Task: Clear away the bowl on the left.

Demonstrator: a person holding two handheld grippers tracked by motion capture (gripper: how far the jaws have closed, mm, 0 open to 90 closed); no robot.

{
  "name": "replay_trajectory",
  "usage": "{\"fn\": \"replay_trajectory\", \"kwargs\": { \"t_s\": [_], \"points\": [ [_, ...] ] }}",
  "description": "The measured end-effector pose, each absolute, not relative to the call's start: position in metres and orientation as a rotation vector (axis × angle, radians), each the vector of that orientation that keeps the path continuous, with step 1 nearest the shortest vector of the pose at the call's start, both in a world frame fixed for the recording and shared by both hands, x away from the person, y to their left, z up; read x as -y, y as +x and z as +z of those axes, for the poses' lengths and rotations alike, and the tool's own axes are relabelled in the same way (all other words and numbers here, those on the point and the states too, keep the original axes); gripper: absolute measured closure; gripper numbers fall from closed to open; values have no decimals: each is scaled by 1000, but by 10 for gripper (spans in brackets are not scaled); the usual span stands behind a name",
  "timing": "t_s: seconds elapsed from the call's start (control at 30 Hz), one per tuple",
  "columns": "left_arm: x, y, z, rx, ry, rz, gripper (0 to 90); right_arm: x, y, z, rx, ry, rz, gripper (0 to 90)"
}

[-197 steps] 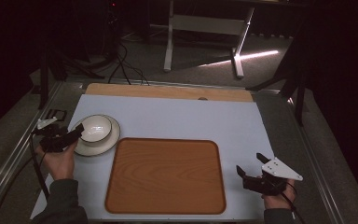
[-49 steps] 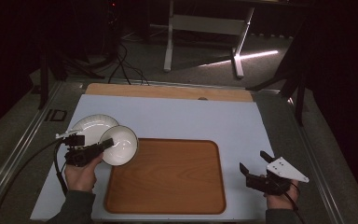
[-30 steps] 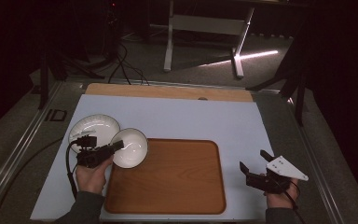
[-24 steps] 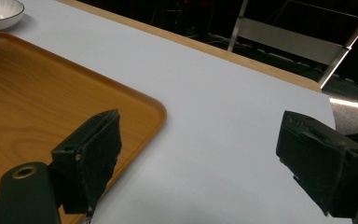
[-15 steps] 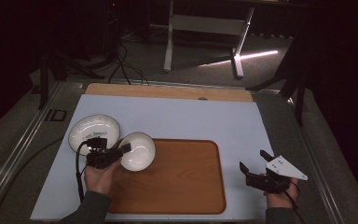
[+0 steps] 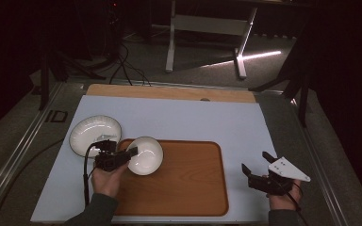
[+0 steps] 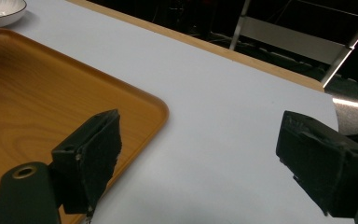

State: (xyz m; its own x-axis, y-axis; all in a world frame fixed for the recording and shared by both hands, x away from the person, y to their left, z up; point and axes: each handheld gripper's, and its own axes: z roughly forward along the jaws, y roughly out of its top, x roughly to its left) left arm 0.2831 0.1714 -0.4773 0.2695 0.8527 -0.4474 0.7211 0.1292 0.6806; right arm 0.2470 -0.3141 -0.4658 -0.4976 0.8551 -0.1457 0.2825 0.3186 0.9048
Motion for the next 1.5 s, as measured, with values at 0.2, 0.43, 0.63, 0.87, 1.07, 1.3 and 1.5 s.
{"fn": "replay_trajectory", "kwargs": {
  "t_s": [0.2, 0.43, 0.63, 0.87, 1.07, 1.3, 1.5],
  "points": [
    [-167, 284, -480, -1479, 1634, 172, 799, 314, 248, -466, -1959, 1001, 1152, 136],
    [-163, 284, -482, -1476, 1654, 168, 799, 314, 247, -466, -1959, 1001, 1153, 136],
    [-160, 285, -485, -1473, 1676, 157, 799, 314, 247, -466, -1963, 998, 1151, 136],
    [-155, 285, -488, -1469, 1697, 154, 799, 314, 247, -466, -1965, 997, 1151, 136],
    [-152, 285, -490, -1472, 1709, 155, 798, 314, 247, -466, -1965, 996, 1151, 136],
    [-151, 285, -492, -1479, 1727, 152, 799, 314, 248, -466, -1969, 995, 1150, 136],
    [-148, 285, -494, -1481, 1743, 146, 799, 313, 247, -466, -1968, 994, 1148, 136]
  ]
}}
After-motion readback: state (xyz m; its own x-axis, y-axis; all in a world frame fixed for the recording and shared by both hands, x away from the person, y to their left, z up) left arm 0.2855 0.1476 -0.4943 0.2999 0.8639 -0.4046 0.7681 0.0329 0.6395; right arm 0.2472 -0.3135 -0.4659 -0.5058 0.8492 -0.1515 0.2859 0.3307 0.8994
